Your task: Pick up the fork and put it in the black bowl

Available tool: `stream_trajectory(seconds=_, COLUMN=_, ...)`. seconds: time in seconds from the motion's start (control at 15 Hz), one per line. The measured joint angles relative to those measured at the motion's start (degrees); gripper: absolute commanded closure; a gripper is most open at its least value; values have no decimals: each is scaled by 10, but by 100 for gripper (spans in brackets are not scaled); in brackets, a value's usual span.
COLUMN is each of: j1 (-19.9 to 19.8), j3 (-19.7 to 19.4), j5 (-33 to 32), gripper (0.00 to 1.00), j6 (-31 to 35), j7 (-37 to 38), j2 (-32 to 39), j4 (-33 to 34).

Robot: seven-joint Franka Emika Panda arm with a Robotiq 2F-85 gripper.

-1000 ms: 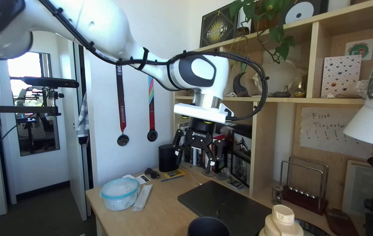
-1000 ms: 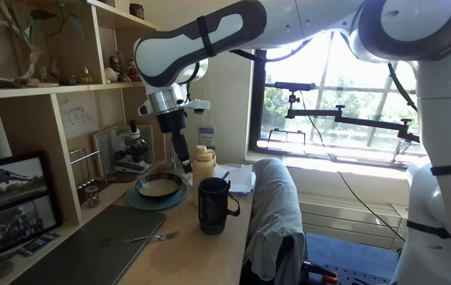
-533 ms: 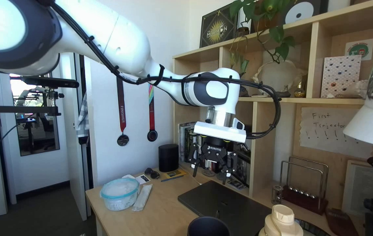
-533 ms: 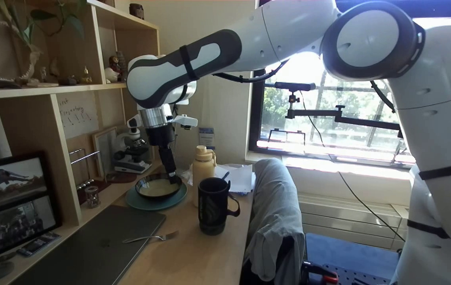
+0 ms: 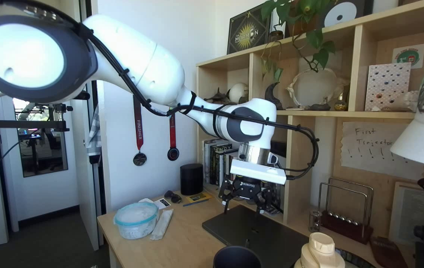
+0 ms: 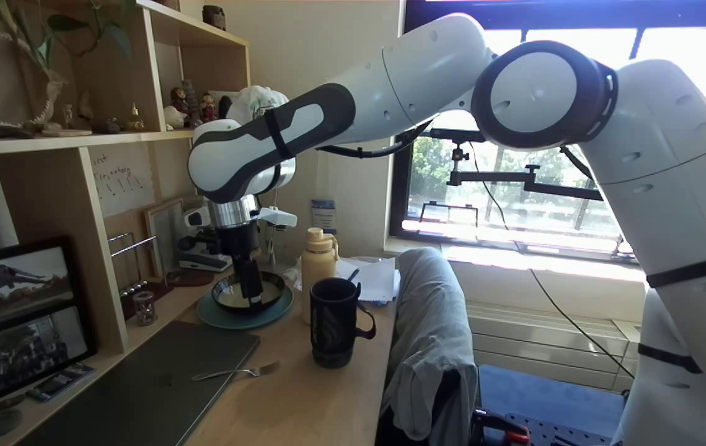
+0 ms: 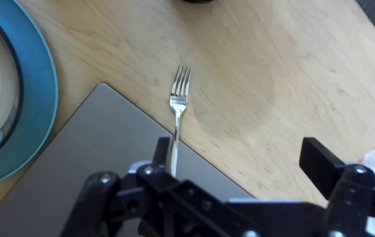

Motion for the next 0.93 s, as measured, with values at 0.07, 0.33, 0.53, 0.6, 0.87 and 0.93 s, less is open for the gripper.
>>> stream_trajectory(seconds=0.07, j1=-2, j3=4, j5=5, gripper=0, j6=6, j7=-9, j2=9, j4=2)
stream_trajectory(seconds=0.33, j1=-10, j3=13, j5=22, gripper=0, j6=31, j7=-37, j2=40, j4=7)
stream_trajectory(seconds=0.53, j1=-16, j3=18, j5=33, gripper=0, j6=54, j7=-46, j2=62, j4=15)
stream_trajectory(seconds=0.6, j1=-19, j3=21, j5=36, gripper=0, j6=59, j7=-52, j2=69, j4=18)
stream_trajectory(seconds=0.87, j1=-24, j3=30, j5=47, gripper=0, j6=69, j7=-66, j2=99, j4=36)
stream_trajectory(seconds=0.93, j1=-25, j3=33, j5=48, gripper=0, j6=70, j7=-69, j2=107, j4=41)
